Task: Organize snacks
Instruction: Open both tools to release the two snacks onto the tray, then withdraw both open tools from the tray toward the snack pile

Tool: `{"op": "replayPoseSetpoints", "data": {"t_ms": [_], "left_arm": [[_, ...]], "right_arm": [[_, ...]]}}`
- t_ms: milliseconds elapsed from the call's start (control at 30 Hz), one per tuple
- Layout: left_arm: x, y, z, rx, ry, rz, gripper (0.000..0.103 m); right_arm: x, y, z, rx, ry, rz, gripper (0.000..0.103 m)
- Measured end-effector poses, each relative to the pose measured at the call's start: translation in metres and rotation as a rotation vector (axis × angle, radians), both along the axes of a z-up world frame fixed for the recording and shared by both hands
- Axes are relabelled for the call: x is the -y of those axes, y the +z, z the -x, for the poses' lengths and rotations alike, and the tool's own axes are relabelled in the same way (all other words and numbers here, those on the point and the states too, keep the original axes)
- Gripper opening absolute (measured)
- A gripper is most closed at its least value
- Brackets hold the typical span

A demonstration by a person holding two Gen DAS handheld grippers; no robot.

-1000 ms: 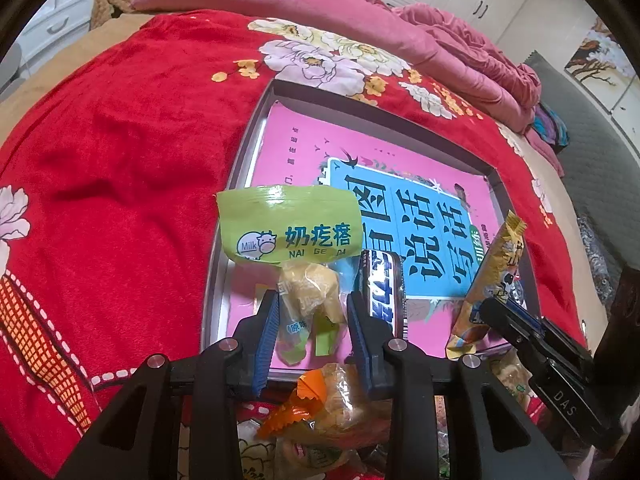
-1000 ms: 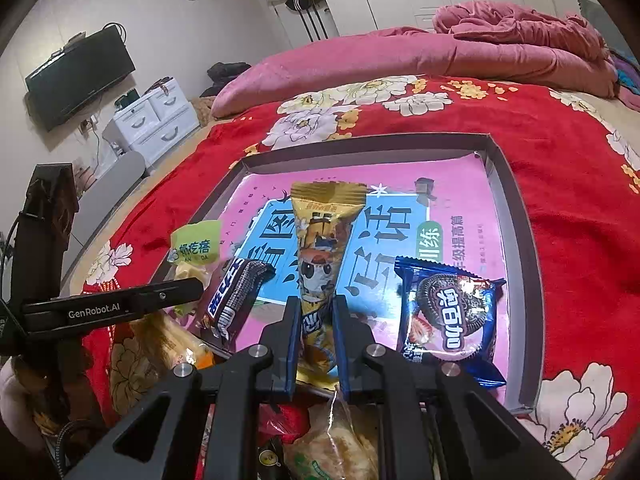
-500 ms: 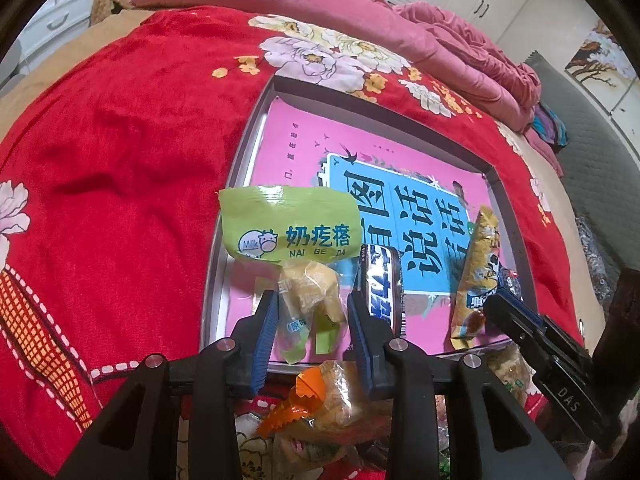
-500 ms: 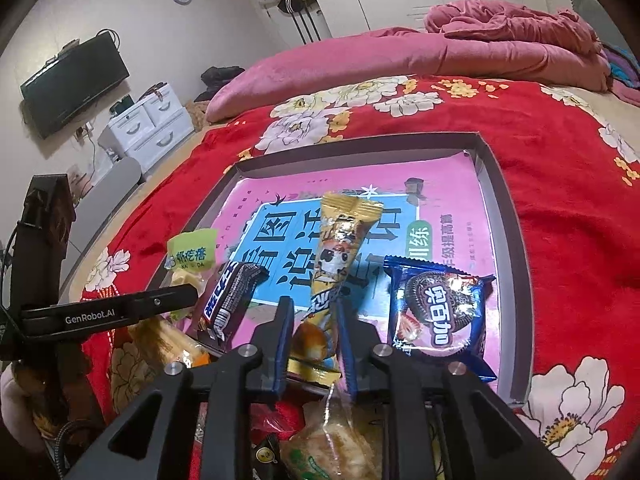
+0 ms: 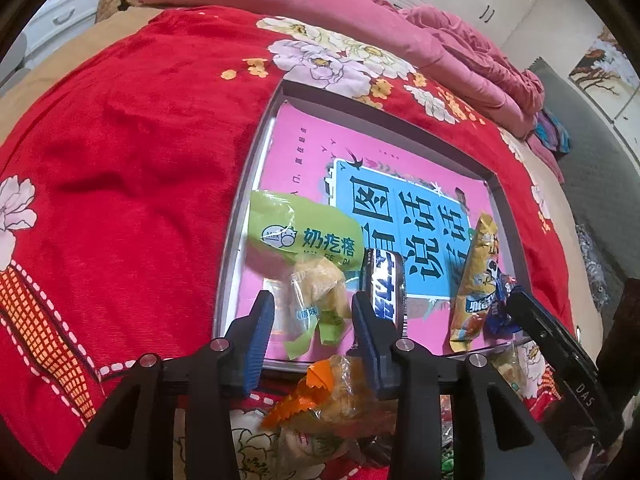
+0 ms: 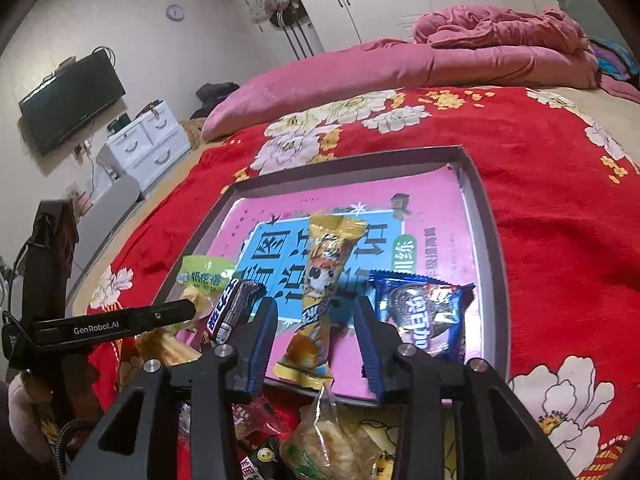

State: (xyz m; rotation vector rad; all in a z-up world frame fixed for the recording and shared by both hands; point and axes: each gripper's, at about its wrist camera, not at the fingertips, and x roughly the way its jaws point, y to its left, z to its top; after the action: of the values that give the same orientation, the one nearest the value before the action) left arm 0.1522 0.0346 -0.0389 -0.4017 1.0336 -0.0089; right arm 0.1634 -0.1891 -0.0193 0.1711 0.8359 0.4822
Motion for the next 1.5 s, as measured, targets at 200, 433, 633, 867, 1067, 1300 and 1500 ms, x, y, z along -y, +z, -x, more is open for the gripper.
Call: {"op": "replayPoseSetpoints", "data": {"t_ms": [200,433,633,867,1067,1300,1500], "left_arm": [[-0.002,0.003,0.002,0.006,0.003,0.008,0.047],[-0.003,0.01,0.005,0.021,0.0,0.022,0.053],[-0.003,0.018,0.009,0.046,-0.011,0.031,0.06],[-0.005,0.027,0.015,0.076,-0.013,0.025,0.068],[-0.008,0.031,0.022,0.085,-0.012,0.055,0.072],[-0.008,0.034,0.031,0.088,-0.028,0.066,0.073],[-0.009,0.033,0.039,0.079,-0.036,0.088,0.073]], "right_arm": [[0.006,0.004,0.0,0.01,-0.017,-0.011,0.044],[0.013,0.011,0.003,0.031,-0.033,-0.018,0.049],[0.019,0.016,0.007,0.048,-0.054,-0.032,0.055],[0.023,0.022,0.011,0.074,-0.07,-0.04,0.063],[0.023,0.027,0.015,0.099,-0.073,-0.029,0.066],[0.027,0.033,0.021,0.124,-0.079,-0.035,0.071],[0.033,0.035,0.026,0.131,-0.093,-0.039,0.071]]}}
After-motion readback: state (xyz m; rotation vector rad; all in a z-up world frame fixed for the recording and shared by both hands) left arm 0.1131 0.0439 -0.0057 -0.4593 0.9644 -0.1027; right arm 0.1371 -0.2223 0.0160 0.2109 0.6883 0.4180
